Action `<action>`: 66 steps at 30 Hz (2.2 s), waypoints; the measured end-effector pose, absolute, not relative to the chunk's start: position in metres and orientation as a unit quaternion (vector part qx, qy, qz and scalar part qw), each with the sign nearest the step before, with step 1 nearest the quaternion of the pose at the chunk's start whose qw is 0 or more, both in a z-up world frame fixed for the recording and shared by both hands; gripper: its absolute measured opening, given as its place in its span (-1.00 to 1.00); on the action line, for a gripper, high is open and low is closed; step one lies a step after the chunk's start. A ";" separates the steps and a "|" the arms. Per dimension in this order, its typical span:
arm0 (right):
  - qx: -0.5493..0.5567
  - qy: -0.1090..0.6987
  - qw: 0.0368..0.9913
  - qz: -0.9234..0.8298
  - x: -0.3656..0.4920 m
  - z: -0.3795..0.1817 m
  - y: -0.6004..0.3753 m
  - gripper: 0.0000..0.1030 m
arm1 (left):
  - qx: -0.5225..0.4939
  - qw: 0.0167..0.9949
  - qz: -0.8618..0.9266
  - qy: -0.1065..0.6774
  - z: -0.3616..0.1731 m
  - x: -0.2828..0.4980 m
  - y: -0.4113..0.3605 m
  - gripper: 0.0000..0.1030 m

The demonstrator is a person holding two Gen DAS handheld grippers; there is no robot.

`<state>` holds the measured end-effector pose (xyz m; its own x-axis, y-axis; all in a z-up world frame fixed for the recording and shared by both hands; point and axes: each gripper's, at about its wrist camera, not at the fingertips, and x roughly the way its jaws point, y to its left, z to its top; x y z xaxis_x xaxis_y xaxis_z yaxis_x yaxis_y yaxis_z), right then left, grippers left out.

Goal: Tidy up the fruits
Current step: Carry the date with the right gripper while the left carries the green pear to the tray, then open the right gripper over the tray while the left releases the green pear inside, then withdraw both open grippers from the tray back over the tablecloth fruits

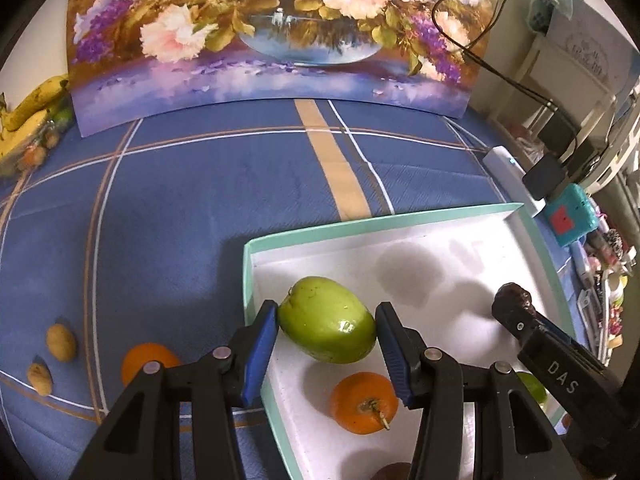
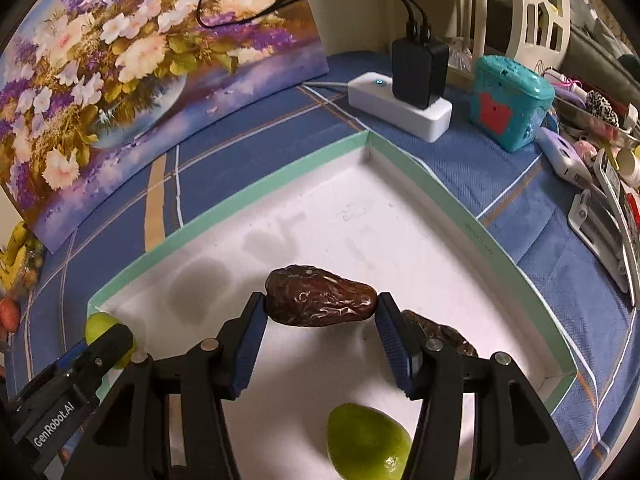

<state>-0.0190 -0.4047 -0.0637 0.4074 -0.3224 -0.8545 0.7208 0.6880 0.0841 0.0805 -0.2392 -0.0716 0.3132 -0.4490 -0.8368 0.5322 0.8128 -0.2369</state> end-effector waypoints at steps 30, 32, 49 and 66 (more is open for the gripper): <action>0.233 0.451 0.800 -0.321 -0.019 -0.069 -0.404 0.11 | 0.060 0.801 -0.307 0.511 -0.074 0.079 -0.249 0.05; 0.233 0.452 0.799 -0.321 -0.018 -0.069 -0.404 0.11 | 0.055 0.800 -0.307 0.512 -0.072 0.080 -0.248 0.07; 0.210 0.459 0.802 -0.319 -0.013 -0.055 -0.396 0.13 | 0.030 0.802 -0.292 0.521 -0.035 0.086 -0.228 0.17; 0.177 0.460 0.807 -0.325 -0.011 -0.053 -0.392 0.65 | 0.018 0.832 -0.153 0.533 -0.058 0.118 -0.179 0.87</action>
